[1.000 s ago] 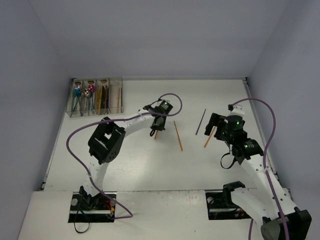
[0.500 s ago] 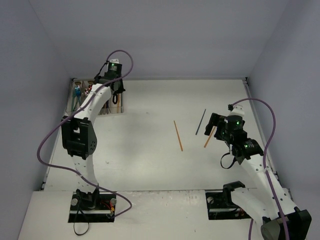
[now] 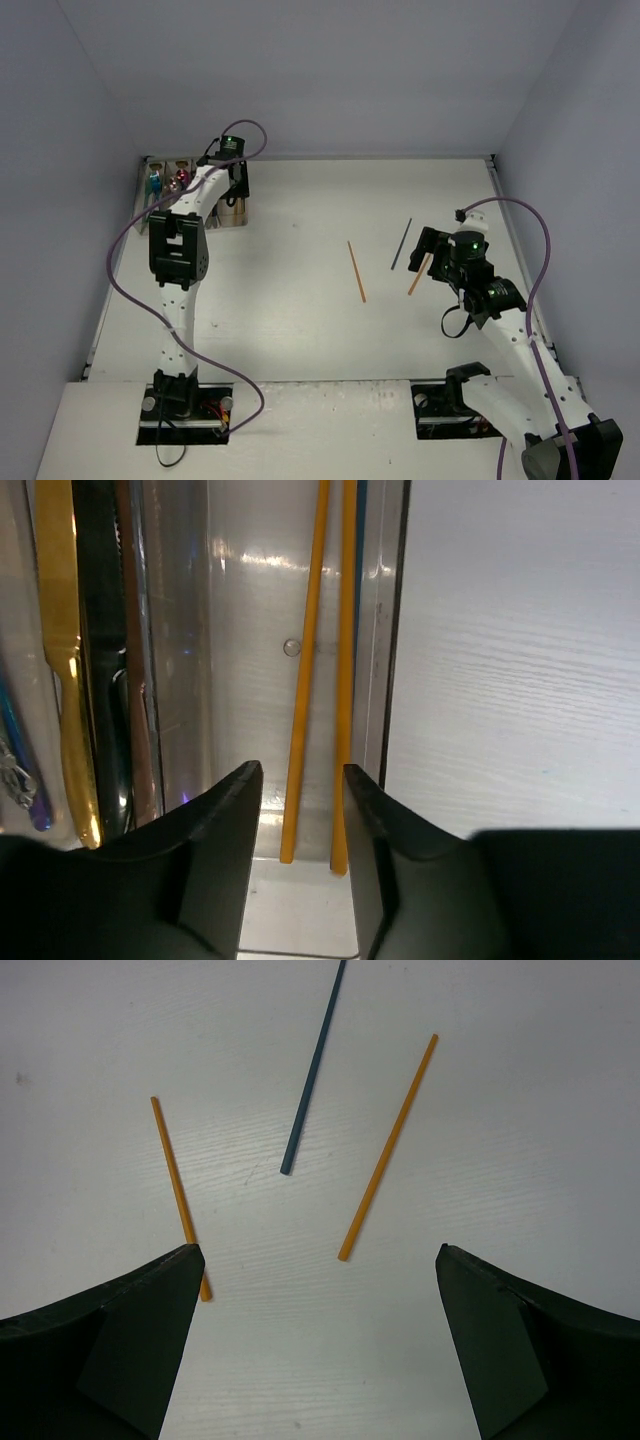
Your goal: Sort the eating utensils into containers
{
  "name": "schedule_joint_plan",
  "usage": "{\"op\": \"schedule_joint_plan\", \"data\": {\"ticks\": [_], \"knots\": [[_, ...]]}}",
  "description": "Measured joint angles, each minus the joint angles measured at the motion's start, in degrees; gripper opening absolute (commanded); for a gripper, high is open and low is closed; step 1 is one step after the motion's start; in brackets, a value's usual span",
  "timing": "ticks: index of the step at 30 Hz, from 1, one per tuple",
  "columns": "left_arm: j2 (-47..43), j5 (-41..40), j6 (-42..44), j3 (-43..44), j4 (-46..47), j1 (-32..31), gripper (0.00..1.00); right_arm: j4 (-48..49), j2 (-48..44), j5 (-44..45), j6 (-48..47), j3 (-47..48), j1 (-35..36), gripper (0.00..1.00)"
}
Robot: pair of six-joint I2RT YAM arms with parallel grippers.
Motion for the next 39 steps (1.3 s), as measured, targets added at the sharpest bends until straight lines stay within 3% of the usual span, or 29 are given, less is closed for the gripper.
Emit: {"op": "schedule_joint_plan", "data": {"ticks": [7,15,19,24,39], "knots": [[-11.7,-1.7,-0.9,-7.9,0.5,-3.7,0.65,0.0,0.4,0.0,0.3,0.0,-0.2,1.00],[-24.7,-2.8,-11.6,-23.3,4.7,-25.0,0.65,0.0,1.5,0.0,0.4,0.0,-0.2,1.00],[-23.6,-2.4,-17.9,-28.1,5.5,-32.4,0.62,0.0,1.5,0.0,0.4,-0.1,-0.2,1.00],[-19.8,-2.8,-24.7,-28.3,6.2,-36.9,0.60,0.0,1.5,0.0,0.4,-0.1,-0.2,1.00],[-6.9,-4.3,-29.6,-19.7,7.1,-41.1,0.59,0.0,0.8,0.0,0.4,-0.5,-0.2,1.00]]}}
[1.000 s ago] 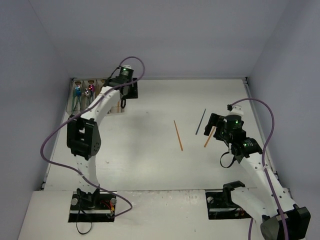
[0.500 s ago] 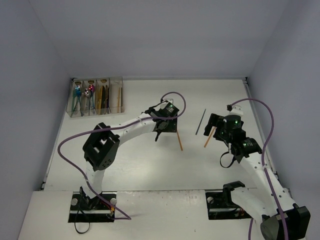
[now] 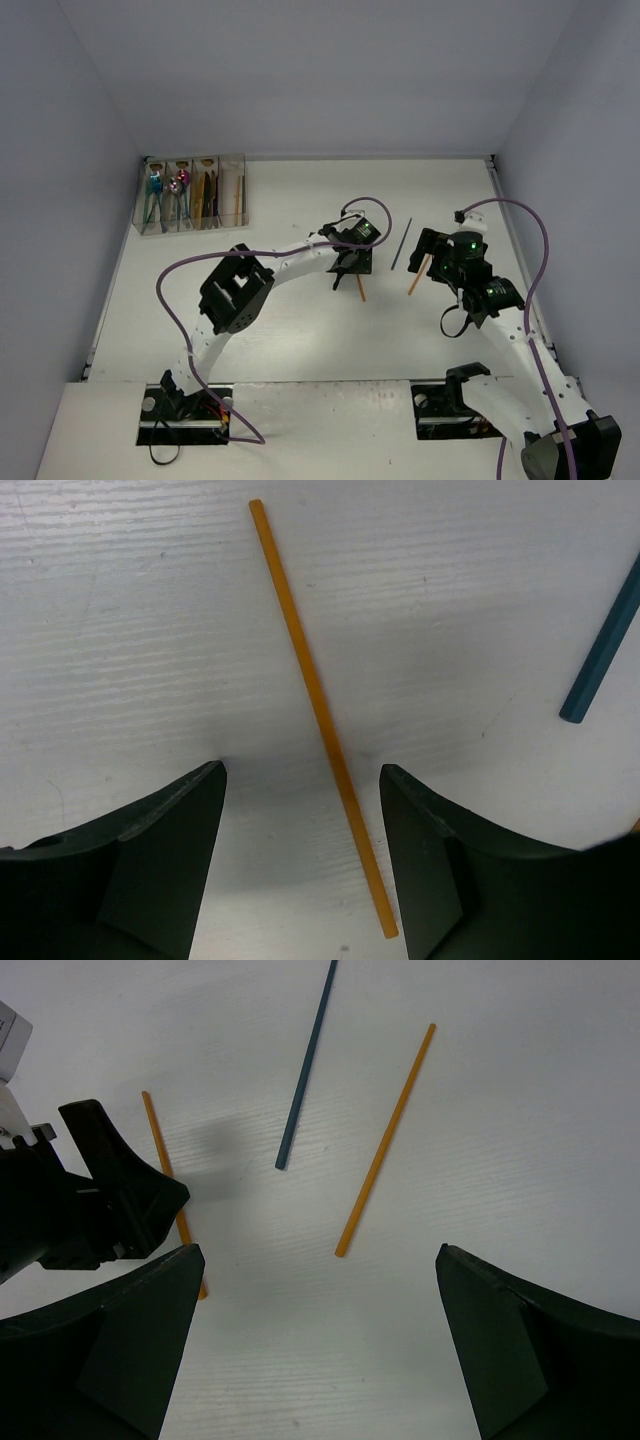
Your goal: Sort the eating utensils into containers
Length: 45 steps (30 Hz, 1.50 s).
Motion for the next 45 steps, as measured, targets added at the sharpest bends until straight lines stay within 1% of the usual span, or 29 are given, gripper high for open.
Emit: {"op": "schedule_joint_plan", "data": {"ticks": [7,14,16,19,22,32,37,41,45], "knots": [[1.0,-2.6,0.5,1.3,-1.7,-0.3,0.52,0.0,0.0,0.0,0.0,-0.3,0.0,1.00],[1.4,-5.1,2.8,1.7,-3.8,-0.6,0.40,0.0,0.0,0.0,0.0,-0.3,0.0,1.00],[1.4,-5.3,3.9,1.7,-3.9,-0.6,0.34,0.0,0.0,0.0,0.0,-0.3,0.0,1.00],[1.1,-6.0,5.8,1.1,-3.7,-0.6,0.15,0.0,0.0,0.0,0.0,-0.3,0.0,1.00],[-0.1,-6.6,7.9,-0.7,-4.0,-0.2,0.00,0.0,0.0,0.0,0.0,-0.3,0.0,1.00],[-3.6,-6.6,15.6,-4.4,-7.6,4.9,0.00,0.0,-0.1,-0.3,0.0,-0.3,0.0,1.00],[-8.8,-6.4,21.0,-4.8,-9.3,8.9,0.00,0.0,-0.1,-0.3,0.0,-0.3,0.0,1.00],[-14.9,-6.1,26.5,-2.9,-9.8,15.1,0.00,0.0,-0.1,-0.3,0.0,-0.3,0.0,1.00],[-16.6,-5.9,30.7,3.0,-9.0,23.3,0.00,0.0,0.2,-0.3,0.0,-0.3,0.0,1.00]]}}
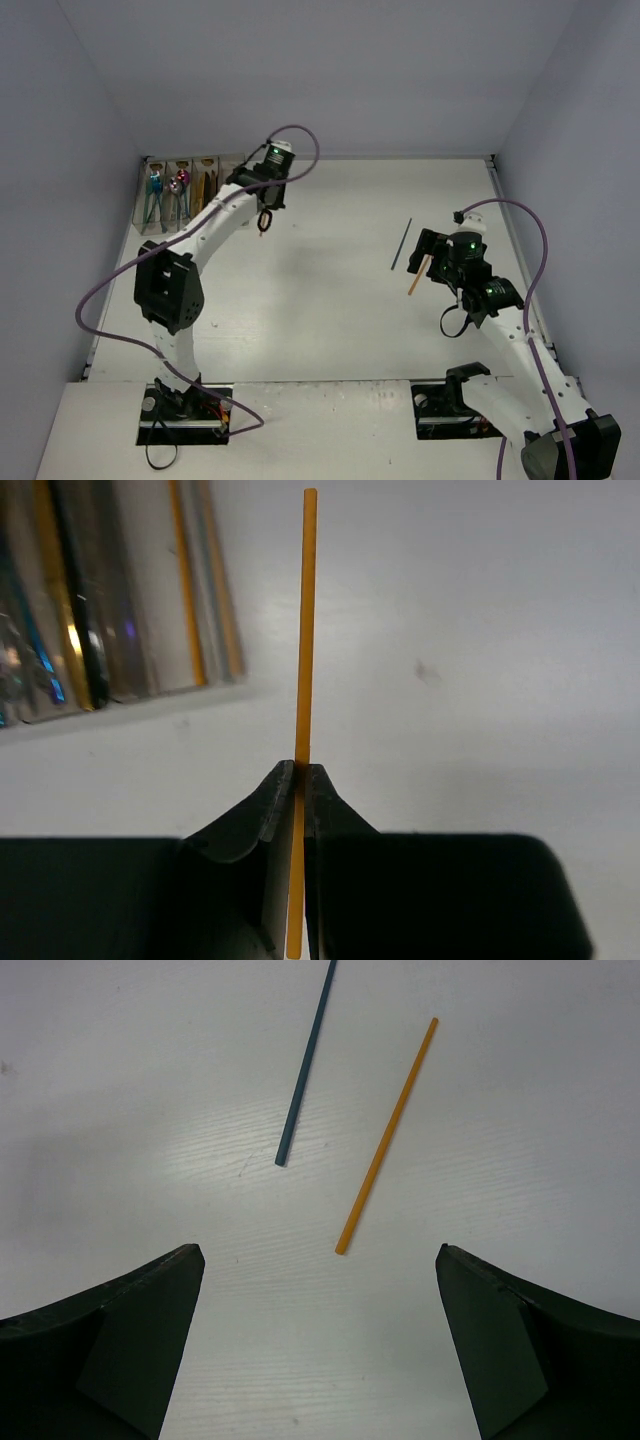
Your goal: Sort the eating utensils into containers
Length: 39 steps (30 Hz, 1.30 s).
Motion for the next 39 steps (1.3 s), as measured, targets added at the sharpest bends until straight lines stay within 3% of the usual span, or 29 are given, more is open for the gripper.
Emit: {"op": "schedule_joint_plan", "data": {"ticks": [6,15,21,25,28,34,39], "knots": [[6.5,1.0,4.7,11.5,0.1,11.1,0.00,0.0,0.7,0.0,0.1,0.0,0.0,1.00],[24.1,5.2,7.3,26.1,-0.3,17.3,0.02,0.0,2.2,0.1,1.1,0.0,0.0,1.00],[28.8,6.4,6.9,28.3,-1.0,17.9,0.23,0.1,4.4,1.3,3.0,-0.2,0.0,0.97],[28.8,6.5,6.3,28.3,-0.9,17.9,0.52,0.5,8.6,2.5,4.5,-0.5,0.0,0.96],[27.5,6.5,5.2,27.7,-0.9,17.9,0.63,0.6,12.5,3.6,6.1,-1.1,0.0,0.94],[17.6,7.4,4.0,22.5,-0.1,17.1,0.76,0.8,17.7,6.2,8.5,-1.3,0.0,0.86],[2.6,7.5,3.2,12.9,1.4,13.2,0.85,1.4,22.4,9.1,9.9,-1.1,0.0,0.76]]}}
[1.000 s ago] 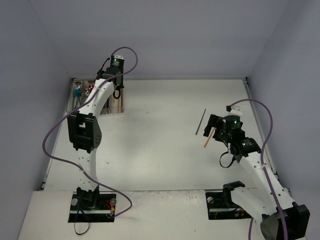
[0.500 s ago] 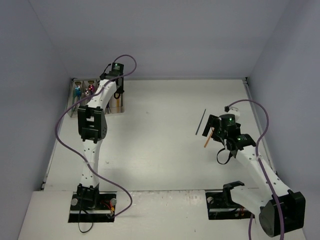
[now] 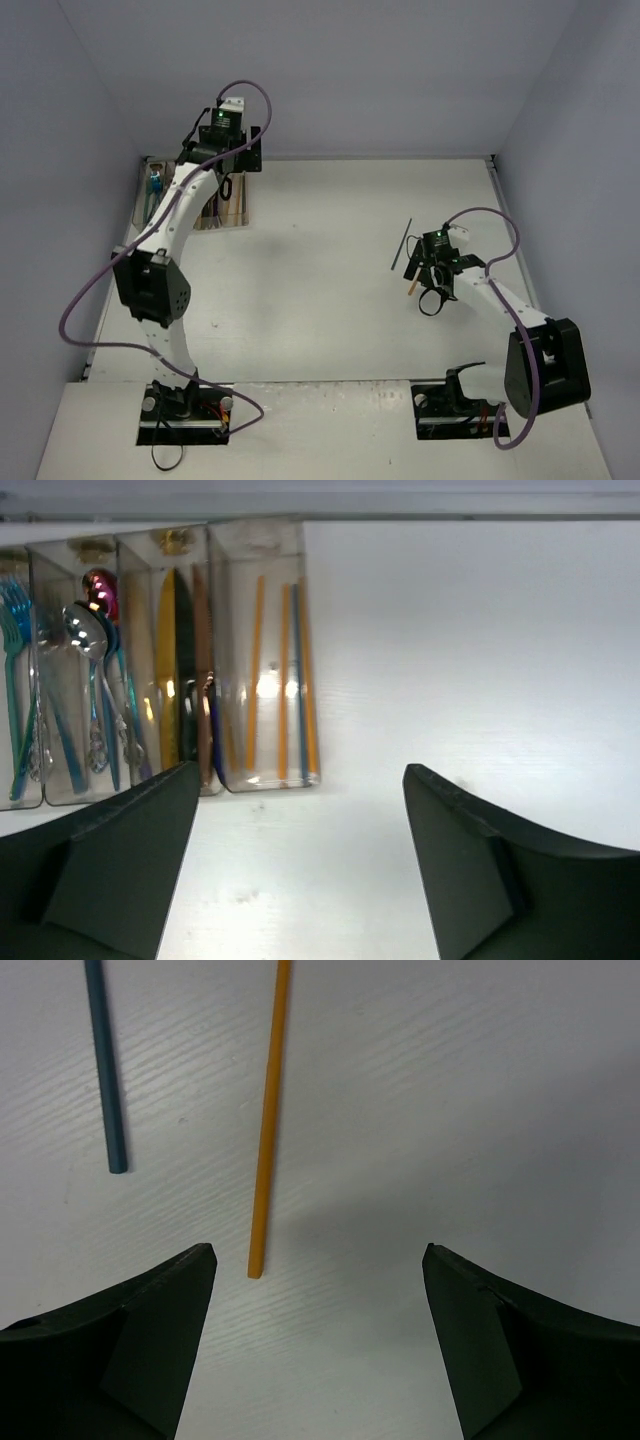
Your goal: Sort the eating utensils into containers
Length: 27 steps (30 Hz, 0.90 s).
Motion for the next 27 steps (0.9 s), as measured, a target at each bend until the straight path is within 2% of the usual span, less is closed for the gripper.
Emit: {"op": "schedule_joint_plan", "data": {"ticks": [6,10,17,27], "knots": [[-19.8,3.0,-1.6,-17.0,5.3,-7.3,0.87,1.5,6.4,0.2,0.7,1.3,0.0,0.66],[-28.6,5.0,-2.2,-28.5,8.2,-7.4,0.87,3.4,9.4,-1.0,0.8,2.5,0.0,0.62],[-35.7,7.2,-1.9,-41.0,9.7,-6.5,0.87,6.0,14.2,-2.5,1.3,3.4,0.0,0.42],[-37.2,10.3,-2.0,-44.0,10.9,-6.6,0.87,8.3,14.9,-3.0,2.1,2.9,0.0,0.03]]}}
